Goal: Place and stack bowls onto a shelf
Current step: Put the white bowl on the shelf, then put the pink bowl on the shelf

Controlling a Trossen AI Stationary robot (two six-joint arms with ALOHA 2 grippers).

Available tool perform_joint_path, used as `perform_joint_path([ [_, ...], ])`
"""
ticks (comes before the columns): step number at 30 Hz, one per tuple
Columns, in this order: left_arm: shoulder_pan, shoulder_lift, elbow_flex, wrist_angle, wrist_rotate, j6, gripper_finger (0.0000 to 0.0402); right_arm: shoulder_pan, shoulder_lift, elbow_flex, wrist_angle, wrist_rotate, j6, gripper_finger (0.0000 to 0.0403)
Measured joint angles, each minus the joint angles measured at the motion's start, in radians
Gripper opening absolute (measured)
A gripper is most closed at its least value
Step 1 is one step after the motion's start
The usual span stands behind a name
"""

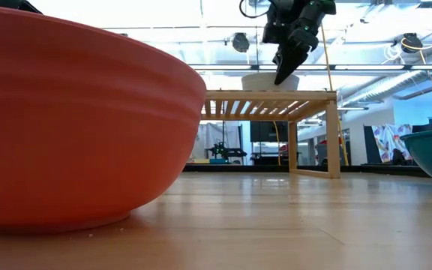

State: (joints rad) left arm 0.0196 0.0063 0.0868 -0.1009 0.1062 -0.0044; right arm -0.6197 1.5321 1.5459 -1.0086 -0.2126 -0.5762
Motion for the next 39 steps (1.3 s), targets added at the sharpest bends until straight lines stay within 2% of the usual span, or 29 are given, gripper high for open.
perform_joint_path([
  [15, 0.000, 0.000, 0.000, 0.000, 0.000, 0.000, 0.0072, 0.014, -0.068, 0.000, 0.084, 0.005, 0.015, 0.0041],
  [27, 0.000, 0.000, 0.000, 0.000, 0.000, -0.001, 0.0072, 0.061, -0.171, 0.000, 0.128, 0.081, 0.018, 0.0041],
  [34, 0.000, 0.000, 0.000, 0.002, 0.000, -0.013, 0.0072, 0.106, -0.290, 0.000, 0.129, 0.082, 0.165, 0.0041],
  [39, 0.000, 0.000, 0.000, 0.030, 0.000, -0.194, 0.0072, 0.128, -0.385, 0.000, 0.133, 0.081, 0.277, 0.0041],
])
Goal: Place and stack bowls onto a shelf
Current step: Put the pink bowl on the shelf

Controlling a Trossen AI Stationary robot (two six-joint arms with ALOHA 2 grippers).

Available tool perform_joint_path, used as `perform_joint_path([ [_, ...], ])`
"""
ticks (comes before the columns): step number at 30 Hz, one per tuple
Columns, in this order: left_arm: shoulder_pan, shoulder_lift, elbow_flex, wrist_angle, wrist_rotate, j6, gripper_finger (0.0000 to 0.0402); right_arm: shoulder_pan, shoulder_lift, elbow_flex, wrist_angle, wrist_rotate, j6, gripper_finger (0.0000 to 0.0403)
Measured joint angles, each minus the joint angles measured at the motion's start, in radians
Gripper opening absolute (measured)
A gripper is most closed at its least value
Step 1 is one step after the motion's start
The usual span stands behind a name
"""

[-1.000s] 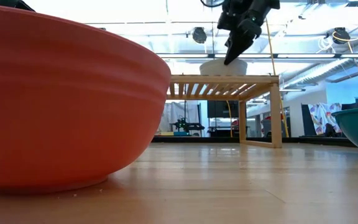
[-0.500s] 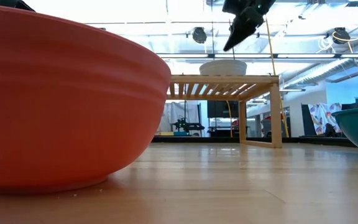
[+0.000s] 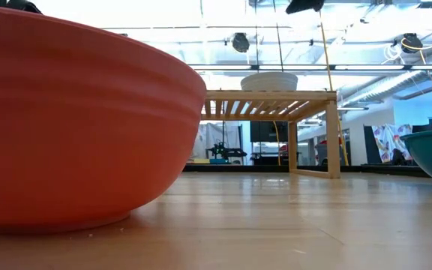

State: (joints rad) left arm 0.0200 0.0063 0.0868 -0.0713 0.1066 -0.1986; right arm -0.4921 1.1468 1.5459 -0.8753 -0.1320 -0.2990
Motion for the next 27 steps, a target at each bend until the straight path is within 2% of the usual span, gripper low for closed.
perform_joint_path([
  [9, 0.000, 0.000, 0.001, 0.181, 0.000, -0.329, 0.0072, 0.048, -0.112, 0.000, 0.015, -0.003, 0.135, 0.0041],
  [20, 0.000, 0.000, 0.001, 0.432, 0.000, -0.413, 0.0072, 0.089, -0.186, 0.000, 0.015, -0.003, 0.235, 0.0041],
  [27, 0.000, 0.000, 0.001, 0.493, 0.000, -0.457, 0.0072, 0.091, -0.191, 0.000, 0.014, -0.003, 0.235, 0.0041],
])
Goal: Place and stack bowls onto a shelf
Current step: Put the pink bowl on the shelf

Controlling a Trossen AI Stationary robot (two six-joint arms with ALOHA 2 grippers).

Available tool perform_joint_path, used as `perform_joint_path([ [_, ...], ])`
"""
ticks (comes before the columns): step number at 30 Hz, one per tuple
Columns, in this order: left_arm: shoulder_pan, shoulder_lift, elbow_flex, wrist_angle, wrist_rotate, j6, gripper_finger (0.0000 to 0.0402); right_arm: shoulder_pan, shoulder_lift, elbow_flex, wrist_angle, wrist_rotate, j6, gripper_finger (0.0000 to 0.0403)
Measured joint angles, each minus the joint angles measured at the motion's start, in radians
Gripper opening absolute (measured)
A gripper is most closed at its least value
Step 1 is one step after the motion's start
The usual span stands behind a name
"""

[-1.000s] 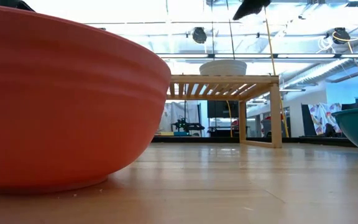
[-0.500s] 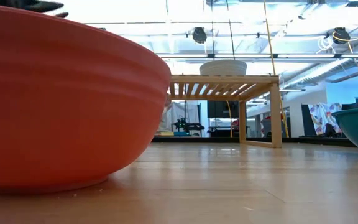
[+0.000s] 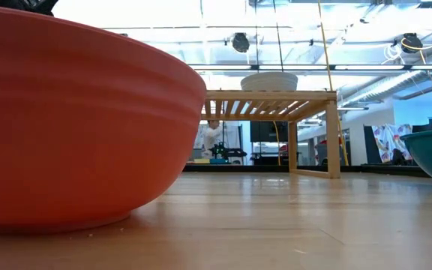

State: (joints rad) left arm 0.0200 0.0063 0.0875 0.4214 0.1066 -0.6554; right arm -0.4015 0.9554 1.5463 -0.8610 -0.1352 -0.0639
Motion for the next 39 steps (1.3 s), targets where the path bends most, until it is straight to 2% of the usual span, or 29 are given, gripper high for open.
perform_joint_path([
  [5, 0.000, 0.000, 0.001, -0.002, 0.000, 0.013, 0.0067, 0.000, 0.000, 0.000, -0.006, 0.000, 0.000, 0.0041],
  [9, 0.000, 0.000, 0.060, -0.070, 0.014, 0.097, 0.0029, 0.000, 0.000, 0.000, -0.012, 0.000, 0.000, 0.0041],
  [11, 0.000, 0.000, 0.126, -0.176, 0.024, 0.138, 0.0009, 0.000, 0.000, 0.000, -0.018, -0.001, 0.000, 0.0041],
  [16, 0.000, 0.059, 0.355, -0.562, 0.001, 0.212, 0.0005, 0.000, 0.000, 0.000, -0.051, -0.079, 0.001, 0.0041],
  [22, 0.000, 0.254, 0.662, -0.917, -0.011, 0.236, 0.0003, 0.005, 0.000, 0.000, -0.058, -0.106, 0.001, 0.0041],
  [31, 0.000, 0.625, 1.132, -1.495, 0.008, 0.274, 0.0002, 0.005, 0.000, 0.000, -0.058, -0.106, 0.000, 0.0041],
  [36, 0.000, 0.796, 1.310, -1.736, 0.079, 0.277, 0.0002, 0.005, 0.000, 0.000, -0.057, -0.106, 0.000, 0.0041],
  [39, 0.000, 0.876, 1.381, -1.873, 0.126, 0.217, 0.0004, 0.005, 0.000, 0.000, -0.057, -0.106, 0.000, 0.0041],
])
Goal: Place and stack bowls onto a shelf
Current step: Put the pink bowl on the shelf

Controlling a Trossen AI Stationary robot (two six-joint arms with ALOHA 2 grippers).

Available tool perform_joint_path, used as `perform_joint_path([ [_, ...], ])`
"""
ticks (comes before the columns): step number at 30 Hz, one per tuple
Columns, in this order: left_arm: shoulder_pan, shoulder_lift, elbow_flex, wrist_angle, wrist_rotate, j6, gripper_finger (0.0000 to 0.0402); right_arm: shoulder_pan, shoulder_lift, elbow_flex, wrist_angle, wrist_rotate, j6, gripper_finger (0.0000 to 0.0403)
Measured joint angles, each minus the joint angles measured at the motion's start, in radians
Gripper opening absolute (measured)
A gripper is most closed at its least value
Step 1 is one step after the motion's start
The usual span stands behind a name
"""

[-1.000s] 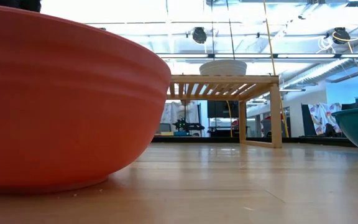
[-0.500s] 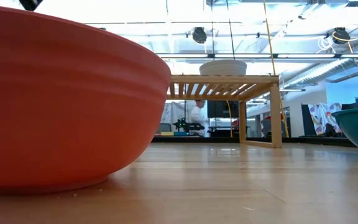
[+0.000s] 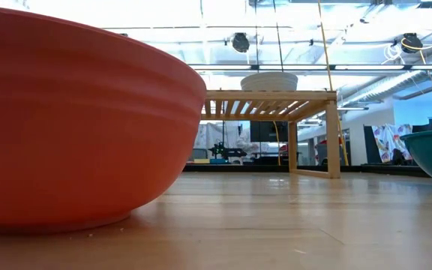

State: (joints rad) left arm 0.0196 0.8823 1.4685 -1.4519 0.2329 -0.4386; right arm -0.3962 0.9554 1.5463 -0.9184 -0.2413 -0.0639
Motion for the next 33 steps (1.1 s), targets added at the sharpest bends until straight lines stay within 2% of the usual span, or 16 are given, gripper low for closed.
perform_joint_path([
  [3, 0.000, 0.054, 0.028, -0.067, 0.039, -0.038, 0.0014, 0.000, 0.000, 0.000, 0.000, 0.000, -0.012, 0.0041],
  [8, 0.000, 0.107, 0.027, -0.075, 0.045, -0.119, 0.0028, 0.000, 0.000, 0.000, 0.001, 0.000, -0.036, 0.0041],
  [23, 0.000, 0.223, 0.025, -0.119, 0.027, -0.117, 0.0100, 0.000, 0.000, 0.000, 0.032, 0.000, -0.028, 0.0041],
  [29, -0.002, 0.264, 0.025, -0.119, 0.001, -0.030, 0.0122, 0.000, 0.000, 0.000, 0.032, 0.001, -0.027, 0.0041],
  [33, -0.018, 0.286, 0.025, -0.119, -0.035, 0.082, 0.0124, 0.000, 0.000, 0.000, 0.032, 0.001, -0.027, 0.0041],
])
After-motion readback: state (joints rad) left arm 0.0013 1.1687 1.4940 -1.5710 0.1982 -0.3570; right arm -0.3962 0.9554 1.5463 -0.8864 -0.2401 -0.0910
